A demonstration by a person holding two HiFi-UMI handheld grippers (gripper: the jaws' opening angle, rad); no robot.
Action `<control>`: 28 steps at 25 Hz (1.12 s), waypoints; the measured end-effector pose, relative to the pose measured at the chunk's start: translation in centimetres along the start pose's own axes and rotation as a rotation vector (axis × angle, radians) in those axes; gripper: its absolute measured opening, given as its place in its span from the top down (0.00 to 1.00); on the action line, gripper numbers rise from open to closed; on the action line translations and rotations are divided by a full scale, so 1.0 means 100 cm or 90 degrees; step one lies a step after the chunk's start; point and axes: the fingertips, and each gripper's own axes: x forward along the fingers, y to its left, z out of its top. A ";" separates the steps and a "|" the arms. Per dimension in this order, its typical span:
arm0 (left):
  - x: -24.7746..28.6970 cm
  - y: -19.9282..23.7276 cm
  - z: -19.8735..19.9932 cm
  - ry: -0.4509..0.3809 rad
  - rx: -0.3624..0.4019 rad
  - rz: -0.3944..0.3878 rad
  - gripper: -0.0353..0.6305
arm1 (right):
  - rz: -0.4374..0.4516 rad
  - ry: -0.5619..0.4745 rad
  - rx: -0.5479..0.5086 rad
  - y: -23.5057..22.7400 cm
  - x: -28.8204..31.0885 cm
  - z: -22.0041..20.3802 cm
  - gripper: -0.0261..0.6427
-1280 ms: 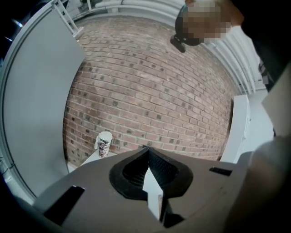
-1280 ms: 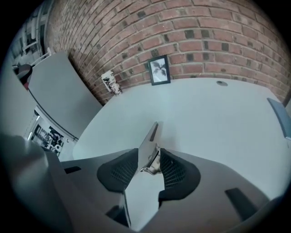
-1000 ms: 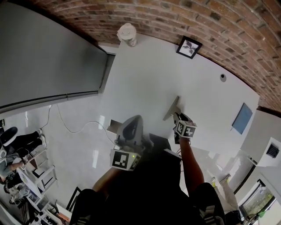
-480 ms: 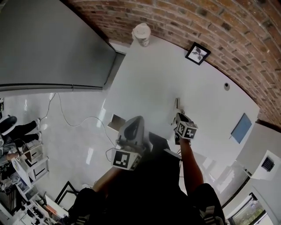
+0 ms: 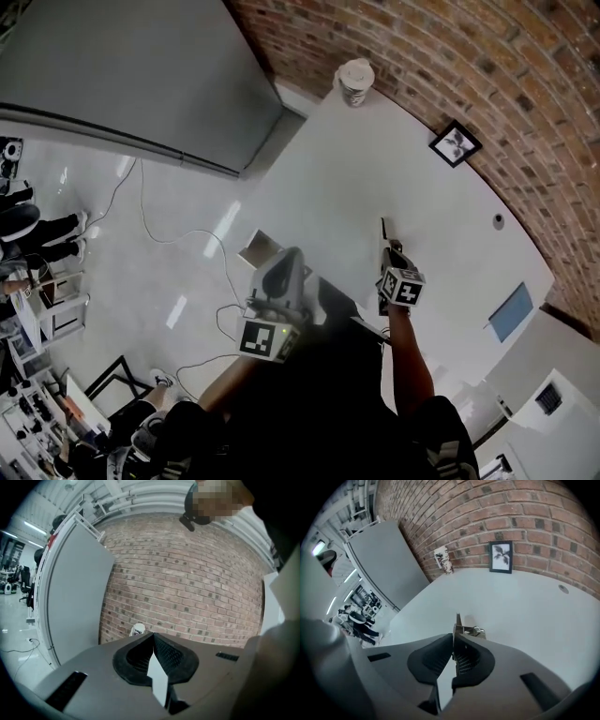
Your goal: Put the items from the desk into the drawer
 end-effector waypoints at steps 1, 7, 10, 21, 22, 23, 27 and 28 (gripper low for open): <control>-0.004 0.004 0.001 -0.004 -0.002 0.011 0.94 | 0.009 0.001 -0.014 0.006 0.002 0.003 0.95; -0.036 0.035 0.009 -0.030 -0.019 0.086 0.94 | 0.066 -0.013 -0.101 0.059 0.006 0.028 0.95; -0.056 0.055 0.013 -0.050 -0.023 0.124 0.94 | 0.093 -0.029 -0.158 0.092 0.004 0.040 0.95; -0.144 0.128 0.026 -0.101 -0.044 0.186 0.94 | 0.164 -0.051 -0.278 0.223 -0.016 0.035 0.95; -0.152 0.135 0.026 -0.102 -0.048 0.189 0.94 | 0.168 -0.052 -0.286 0.235 -0.018 0.033 0.95; -0.159 0.141 0.024 -0.103 -0.052 0.192 0.94 | 0.173 -0.053 -0.293 0.247 -0.019 0.031 0.95; -0.186 0.166 0.011 -0.096 -0.072 0.201 0.94 | 0.192 -0.051 -0.328 0.291 -0.022 0.016 0.95; -0.192 0.171 0.008 -0.094 -0.075 0.201 0.94 | 0.196 -0.052 -0.337 0.301 -0.022 0.012 0.95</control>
